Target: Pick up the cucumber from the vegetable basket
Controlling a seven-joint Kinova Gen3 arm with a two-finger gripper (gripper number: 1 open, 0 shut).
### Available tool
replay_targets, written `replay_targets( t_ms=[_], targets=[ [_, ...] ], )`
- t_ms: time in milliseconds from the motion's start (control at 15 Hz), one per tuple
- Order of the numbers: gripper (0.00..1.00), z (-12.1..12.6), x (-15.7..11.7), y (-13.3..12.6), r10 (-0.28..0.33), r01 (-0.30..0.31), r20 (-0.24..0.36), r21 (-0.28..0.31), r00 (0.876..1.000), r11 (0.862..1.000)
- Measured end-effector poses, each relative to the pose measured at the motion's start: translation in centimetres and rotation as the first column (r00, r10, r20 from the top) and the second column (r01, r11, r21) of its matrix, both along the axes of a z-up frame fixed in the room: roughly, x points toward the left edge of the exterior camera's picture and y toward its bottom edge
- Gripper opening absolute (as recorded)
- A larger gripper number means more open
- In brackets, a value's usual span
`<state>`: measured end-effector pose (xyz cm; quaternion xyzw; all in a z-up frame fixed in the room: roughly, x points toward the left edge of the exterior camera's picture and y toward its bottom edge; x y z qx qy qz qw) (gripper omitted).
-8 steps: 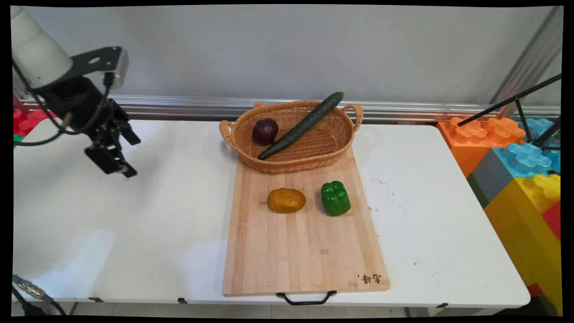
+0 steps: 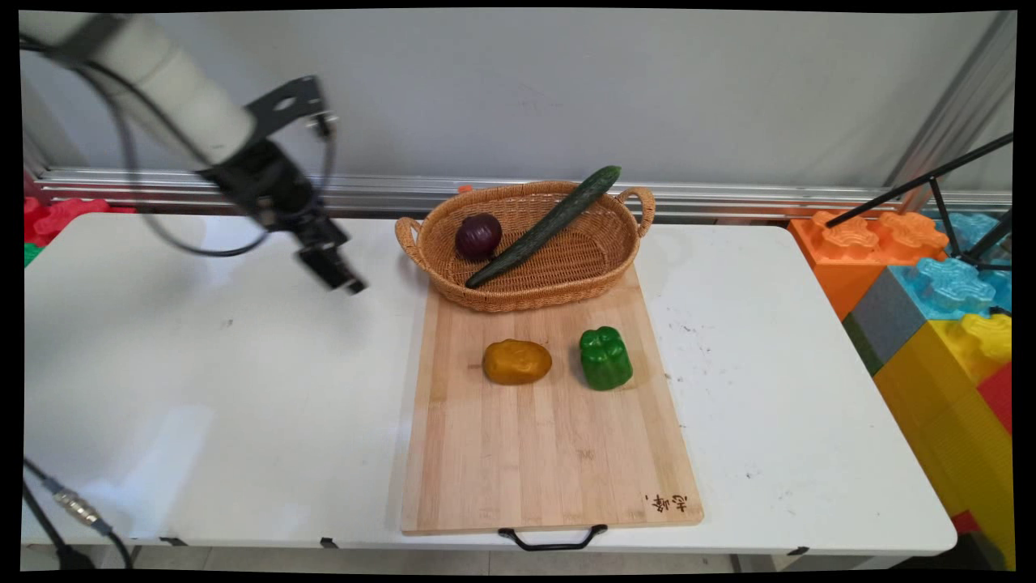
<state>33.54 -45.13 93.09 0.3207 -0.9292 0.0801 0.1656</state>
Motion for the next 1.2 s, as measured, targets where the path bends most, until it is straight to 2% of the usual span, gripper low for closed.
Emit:
replay_targets(
  t_ms=[267,467,733,933,1200],
  targets=[
    [1.00,-1.9,-5.5,-4.2,0.070,-0.077,-0.094,-0.070,0.993,0.995],
    [1.00,-3.6,-9.2,-7.0,0.092,-0.111,-0.156,-0.121,0.984,0.986],
    [1.00,-6.6,-14.2,-10.3,0.074,-0.112,-0.217,-0.169,0.973,0.979],
    [1.00,-7.9,-18.6,-13.2,0.042,-0.106,-0.249,-0.249,0.968,0.963],
    [1.00,-8.5,-21.4,-16.6,0.049,-0.135,-0.250,-0.338,0.967,0.932]
  ],
)
